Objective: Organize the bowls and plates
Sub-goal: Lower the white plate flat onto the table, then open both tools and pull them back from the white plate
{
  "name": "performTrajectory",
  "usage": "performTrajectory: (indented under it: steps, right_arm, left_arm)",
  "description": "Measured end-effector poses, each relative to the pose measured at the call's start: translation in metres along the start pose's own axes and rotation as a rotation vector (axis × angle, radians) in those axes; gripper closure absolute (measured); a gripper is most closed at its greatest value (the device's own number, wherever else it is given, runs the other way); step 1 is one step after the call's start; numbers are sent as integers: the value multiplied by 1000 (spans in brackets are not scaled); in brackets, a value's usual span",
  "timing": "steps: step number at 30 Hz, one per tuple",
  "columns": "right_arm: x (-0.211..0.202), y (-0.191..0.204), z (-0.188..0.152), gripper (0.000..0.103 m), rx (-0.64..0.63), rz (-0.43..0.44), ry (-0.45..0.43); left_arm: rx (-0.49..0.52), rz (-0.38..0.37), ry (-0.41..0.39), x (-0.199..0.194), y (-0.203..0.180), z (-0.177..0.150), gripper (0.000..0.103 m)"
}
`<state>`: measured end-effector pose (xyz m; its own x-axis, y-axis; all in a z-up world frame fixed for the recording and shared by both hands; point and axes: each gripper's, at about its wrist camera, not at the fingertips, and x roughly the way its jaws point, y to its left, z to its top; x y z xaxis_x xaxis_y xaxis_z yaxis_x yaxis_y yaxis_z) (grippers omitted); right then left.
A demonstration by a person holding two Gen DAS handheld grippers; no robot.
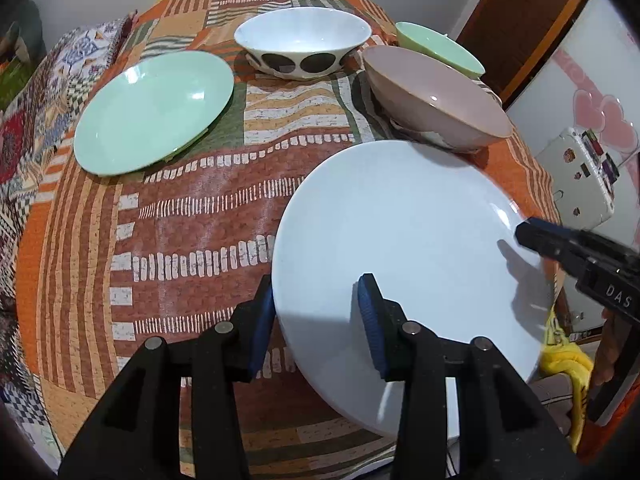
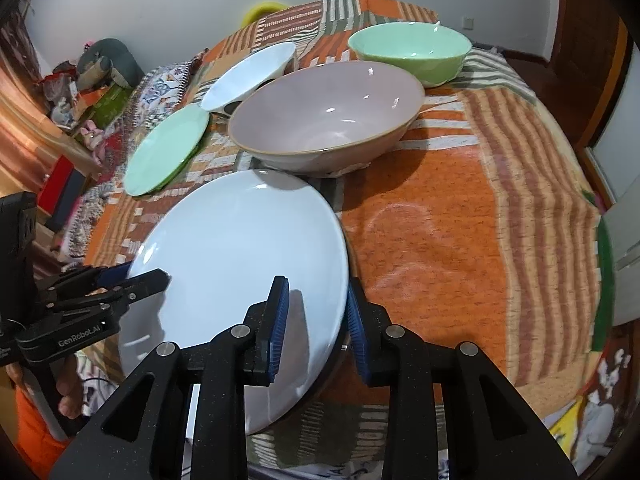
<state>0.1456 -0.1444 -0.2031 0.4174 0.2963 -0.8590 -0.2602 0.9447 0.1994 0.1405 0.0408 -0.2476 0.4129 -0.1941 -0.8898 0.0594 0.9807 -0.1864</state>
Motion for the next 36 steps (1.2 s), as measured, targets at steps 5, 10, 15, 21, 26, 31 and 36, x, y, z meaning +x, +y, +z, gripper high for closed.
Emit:
performTrajectory:
  steps: [5, 10, 15, 21, 26, 31, 36]
  right_arm:
    - [-13, -2, 2, 73, -28, -17, -36]
    - [-15, 0, 2, 73, -33, -16, -38]
    - [-18, 9, 4, 72, -47, -8, -51]
    - [-29, 28, 14, 66, -89, 1, -100]
    - [-39, 53, 29, 65, -136, 32, -156]
    - [-42, 82, 45, 63, -201, 60, -207]
    - [-32, 106, 59, 51, -251, 96, -224]
  left_arm:
    - [13, 20, -4, 1, -3, 0, 63]
    - [8, 22, -54, -15, 1, 0, 63]
    - [21, 59, -122, -38, 5, 2, 62]
    - [-2, 74, -223, -76, 17, 2, 61]
    - [-20, 107, -309, -106, 28, 5, 61]
    - [-46, 148, -389, -130, 45, 7, 54]
    - [-81, 197, -450, -144, 66, 10, 41]
